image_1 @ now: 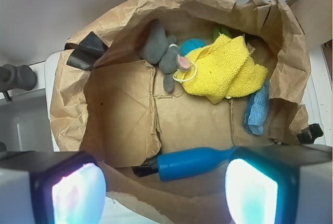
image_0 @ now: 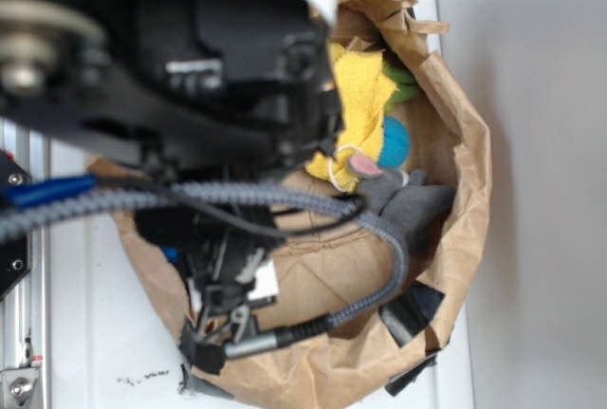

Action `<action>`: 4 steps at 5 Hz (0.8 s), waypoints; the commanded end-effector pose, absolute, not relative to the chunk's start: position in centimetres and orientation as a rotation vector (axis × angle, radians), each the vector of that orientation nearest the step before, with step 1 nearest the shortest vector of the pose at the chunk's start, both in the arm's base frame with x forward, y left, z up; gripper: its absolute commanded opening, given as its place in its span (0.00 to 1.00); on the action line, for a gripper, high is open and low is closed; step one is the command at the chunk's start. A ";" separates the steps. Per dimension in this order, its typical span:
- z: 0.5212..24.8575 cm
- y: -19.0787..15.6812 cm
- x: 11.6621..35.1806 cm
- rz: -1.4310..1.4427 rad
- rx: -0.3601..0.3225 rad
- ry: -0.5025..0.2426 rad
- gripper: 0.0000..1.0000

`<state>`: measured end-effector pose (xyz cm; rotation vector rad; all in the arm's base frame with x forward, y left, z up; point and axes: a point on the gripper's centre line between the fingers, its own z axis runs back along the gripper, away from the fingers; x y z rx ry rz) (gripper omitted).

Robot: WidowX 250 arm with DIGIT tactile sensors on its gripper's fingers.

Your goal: Grab the blue bottle.

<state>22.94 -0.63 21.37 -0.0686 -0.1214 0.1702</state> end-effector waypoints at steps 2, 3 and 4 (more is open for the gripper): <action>21.2 -0.1 21.1 0.785 -0.018 -0.061 1.00; 20.9 0.3 20.6 0.942 -0.024 -0.032 1.00; 20.9 0.3 20.6 0.942 -0.024 -0.032 1.00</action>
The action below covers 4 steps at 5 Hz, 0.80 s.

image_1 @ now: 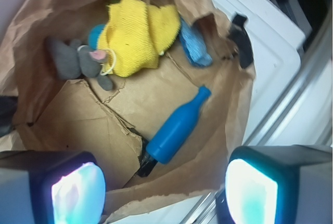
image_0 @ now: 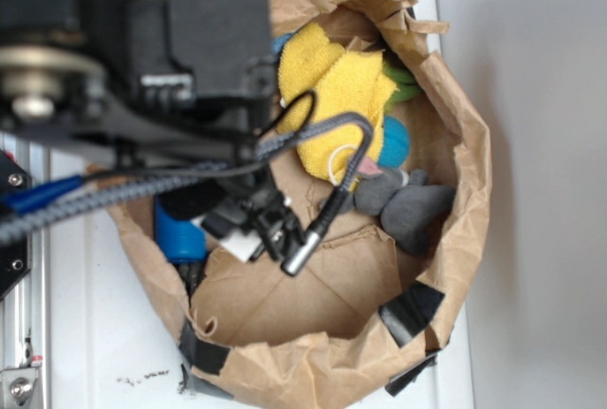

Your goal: Grab the blue bottle.

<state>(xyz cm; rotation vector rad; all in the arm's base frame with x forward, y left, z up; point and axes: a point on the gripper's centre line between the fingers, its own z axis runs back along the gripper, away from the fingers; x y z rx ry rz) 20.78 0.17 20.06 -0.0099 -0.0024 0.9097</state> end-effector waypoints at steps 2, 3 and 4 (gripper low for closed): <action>20.9 0.3 20.6 0.942 -0.024 -0.032 1.00; 19.9 0.3 21.8 1.011 0.003 -0.012 1.00; 17.7 1.0 22.3 1.131 0.050 -0.042 1.00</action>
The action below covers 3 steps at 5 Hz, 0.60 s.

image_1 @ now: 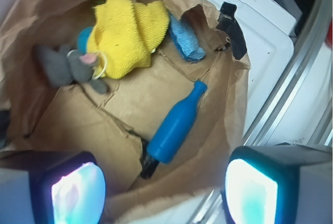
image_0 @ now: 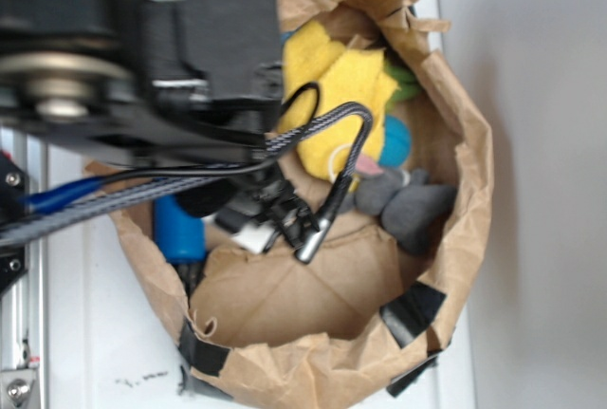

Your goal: Grab the blue bottle.

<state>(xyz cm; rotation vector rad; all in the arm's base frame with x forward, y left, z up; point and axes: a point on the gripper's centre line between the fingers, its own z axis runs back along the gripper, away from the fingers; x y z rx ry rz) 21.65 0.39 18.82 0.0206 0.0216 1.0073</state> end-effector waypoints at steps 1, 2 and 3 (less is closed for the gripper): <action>16.8 2.3 22.8 1.207 0.046 -0.068 1.00; 16.6 2.4 23.4 1.210 0.033 -0.068 1.00; 16.1 1.8 24.7 1.237 0.050 -0.047 1.00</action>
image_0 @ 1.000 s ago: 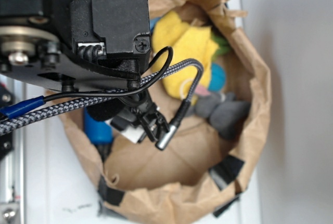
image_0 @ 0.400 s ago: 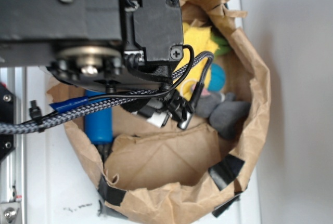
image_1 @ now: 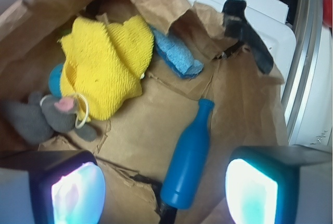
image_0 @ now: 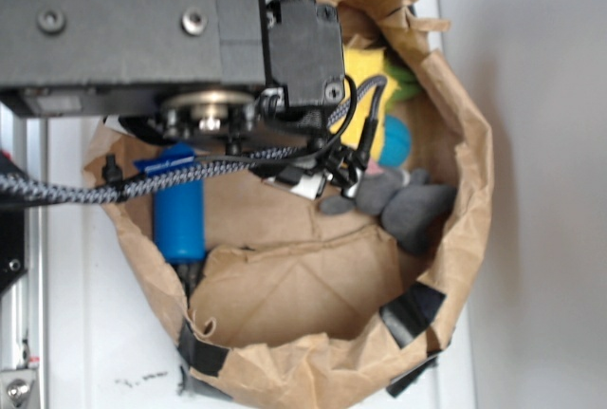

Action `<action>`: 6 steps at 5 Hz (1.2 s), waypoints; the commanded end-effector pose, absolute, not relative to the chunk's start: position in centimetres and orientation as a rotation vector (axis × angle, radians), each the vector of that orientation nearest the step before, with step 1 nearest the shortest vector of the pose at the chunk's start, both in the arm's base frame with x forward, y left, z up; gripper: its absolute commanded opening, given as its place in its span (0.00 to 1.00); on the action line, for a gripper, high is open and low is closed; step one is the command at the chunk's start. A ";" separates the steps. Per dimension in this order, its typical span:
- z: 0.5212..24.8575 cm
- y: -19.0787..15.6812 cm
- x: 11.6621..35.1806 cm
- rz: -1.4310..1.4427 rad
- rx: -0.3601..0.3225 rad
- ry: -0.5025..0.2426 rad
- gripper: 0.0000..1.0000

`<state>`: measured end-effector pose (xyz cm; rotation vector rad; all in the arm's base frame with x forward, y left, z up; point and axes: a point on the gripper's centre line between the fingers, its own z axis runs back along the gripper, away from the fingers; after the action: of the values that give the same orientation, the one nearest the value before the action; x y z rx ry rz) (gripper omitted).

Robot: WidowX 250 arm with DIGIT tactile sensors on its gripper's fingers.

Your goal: Grab the blue bottle.

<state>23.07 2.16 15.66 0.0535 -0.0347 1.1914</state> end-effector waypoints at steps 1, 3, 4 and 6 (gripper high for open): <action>14.1 0.8 25.8 1.254 0.080 0.017 1.00; 11.7 0.4 25.5 1.227 0.061 -0.010 1.00; 11.1 0.9 24.4 1.206 0.072 -0.021 1.00; 10.6 1.2 24.7 1.049 0.020 -0.047 1.00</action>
<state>24.41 0.89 9.36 0.0449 0.0004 1.0355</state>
